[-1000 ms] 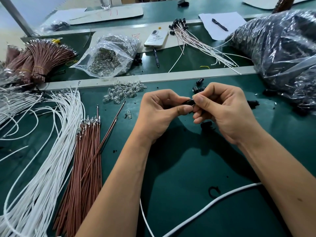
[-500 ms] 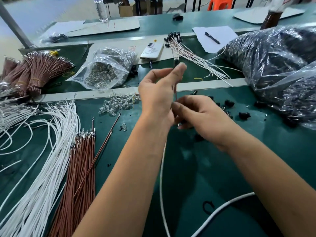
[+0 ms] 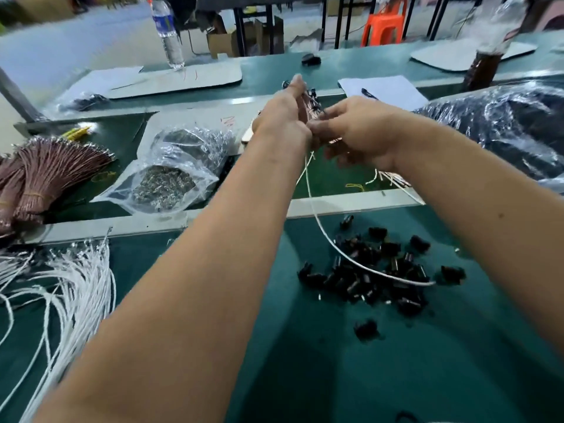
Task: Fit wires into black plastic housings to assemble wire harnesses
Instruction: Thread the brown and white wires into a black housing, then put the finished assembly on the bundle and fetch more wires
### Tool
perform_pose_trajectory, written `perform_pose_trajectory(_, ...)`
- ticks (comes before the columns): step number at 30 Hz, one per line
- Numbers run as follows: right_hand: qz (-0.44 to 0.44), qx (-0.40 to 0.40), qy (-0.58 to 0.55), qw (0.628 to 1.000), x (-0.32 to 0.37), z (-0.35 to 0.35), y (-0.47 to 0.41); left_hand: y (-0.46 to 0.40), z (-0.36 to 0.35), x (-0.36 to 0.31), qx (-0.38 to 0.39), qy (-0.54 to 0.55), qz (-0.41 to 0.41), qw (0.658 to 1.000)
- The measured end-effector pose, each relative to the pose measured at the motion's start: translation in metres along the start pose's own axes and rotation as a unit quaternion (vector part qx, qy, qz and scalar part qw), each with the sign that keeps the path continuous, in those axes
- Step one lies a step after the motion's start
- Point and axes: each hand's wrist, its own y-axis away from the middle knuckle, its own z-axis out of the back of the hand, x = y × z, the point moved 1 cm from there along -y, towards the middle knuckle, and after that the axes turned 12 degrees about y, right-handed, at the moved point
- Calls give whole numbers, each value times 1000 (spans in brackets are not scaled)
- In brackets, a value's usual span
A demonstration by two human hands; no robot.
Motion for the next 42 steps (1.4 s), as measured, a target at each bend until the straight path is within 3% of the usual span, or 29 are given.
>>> perform_pose_trajectory(5,-37,9,73,997,-8,19,-53,-41,-22,-19,20,91,-16,996)
perform_pose_trajectory(8,-85,24,-35,995,-15,29,-85,-63,-30,-22,41,80,-42,995)
perform_pose_trajectory(11,-107,-72,-11,992,-26,34,-122,-83,-28,-16,11,-17,-74,997)
perform_pose_trajectory(13,-92,-146,99,980,-35,36,-141,-88,-21,-9,-15,-116,-89,989)
perform_pose_trajectory(15,-77,-171,234,954,-46,39,-149,-87,-11,-2,-4,-226,-95,969)
perform_pose_trajectory(18,-76,-147,374,912,-61,38,-146,-76,9,5,40,-413,-112,903)
perform_pose_trajectory(22,-62,-164,417,892,-69,37,-125,-35,29,10,147,-635,-88,753)
perform_pose_trajectory(25,-15,-200,415,887,-71,34,-95,6,38,30,221,-727,-3,650)
perform_pose_trajectory(28,22,-211,377,902,-67,22,-54,34,48,55,220,-781,-46,583)
perform_pose_trajectory(33,64,-229,352,905,-54,1,22,61,62,61,193,-772,-145,588)
perform_pose_trajectory(36,95,-244,334,905,-42,-14,59,68,85,39,101,-712,-225,657)
perform_pose_trajectory(38,126,-188,341,912,-26,-38,84,77,113,16,24,-661,-281,696)
perform_pose_trajectory(42,161,53,364,916,12,-105,121,102,174,-29,-78,-553,-327,762)
